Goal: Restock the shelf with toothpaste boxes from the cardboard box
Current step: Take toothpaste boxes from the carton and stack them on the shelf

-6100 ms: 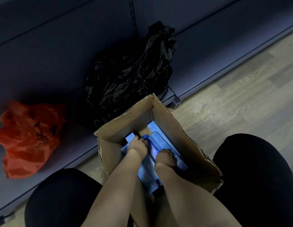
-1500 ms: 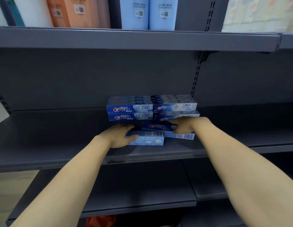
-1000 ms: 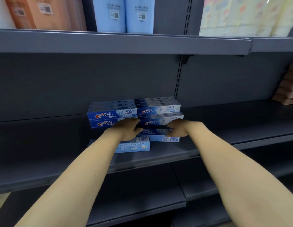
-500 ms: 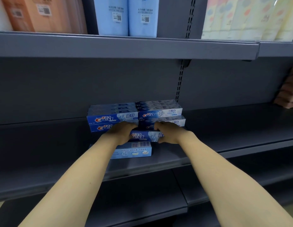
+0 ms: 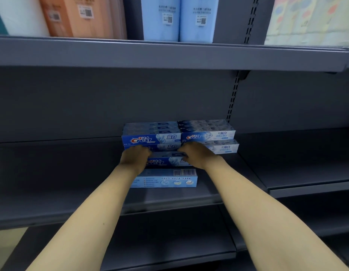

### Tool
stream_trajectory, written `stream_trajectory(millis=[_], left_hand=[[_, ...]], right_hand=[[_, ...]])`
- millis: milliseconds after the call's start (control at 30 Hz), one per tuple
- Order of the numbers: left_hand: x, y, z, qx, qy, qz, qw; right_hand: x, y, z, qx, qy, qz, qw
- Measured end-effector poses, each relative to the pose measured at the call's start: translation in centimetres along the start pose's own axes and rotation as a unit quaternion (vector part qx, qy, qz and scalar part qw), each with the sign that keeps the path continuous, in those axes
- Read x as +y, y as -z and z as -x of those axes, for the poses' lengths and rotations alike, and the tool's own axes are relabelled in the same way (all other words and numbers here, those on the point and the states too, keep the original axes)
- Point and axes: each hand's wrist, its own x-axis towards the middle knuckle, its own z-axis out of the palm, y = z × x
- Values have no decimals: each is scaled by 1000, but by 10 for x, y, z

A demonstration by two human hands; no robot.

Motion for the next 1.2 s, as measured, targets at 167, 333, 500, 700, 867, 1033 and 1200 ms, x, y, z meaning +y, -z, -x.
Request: stream_trajectory(millis=[167,333,500,700,867,1033,1200], left_hand=[[-10,-5,2,25,21,-21,999],[-16,-7,2,38,29,-41,998],[-24,-8,-6,41,32,-49,997],[-40,-8,-14,39,6,-43,998],[-50,-10,-15,49,1,-43,998],[-50,-9,-21,56,0,-52,997],[-48,-12,-24,57,11,-58,997]], right_hand=[[-8,-4,-14,12,1,46,999],[-13,-11,-25,31,6,69,997],[-14,-9,-33,34,9,66,997],[-18,-8,-37,35,21,57,998],[-20,-12,-44,41,30,49,998],[-16,-15,-54,46,20,45,998],[-13,-22,-59,73,34,58,995]])
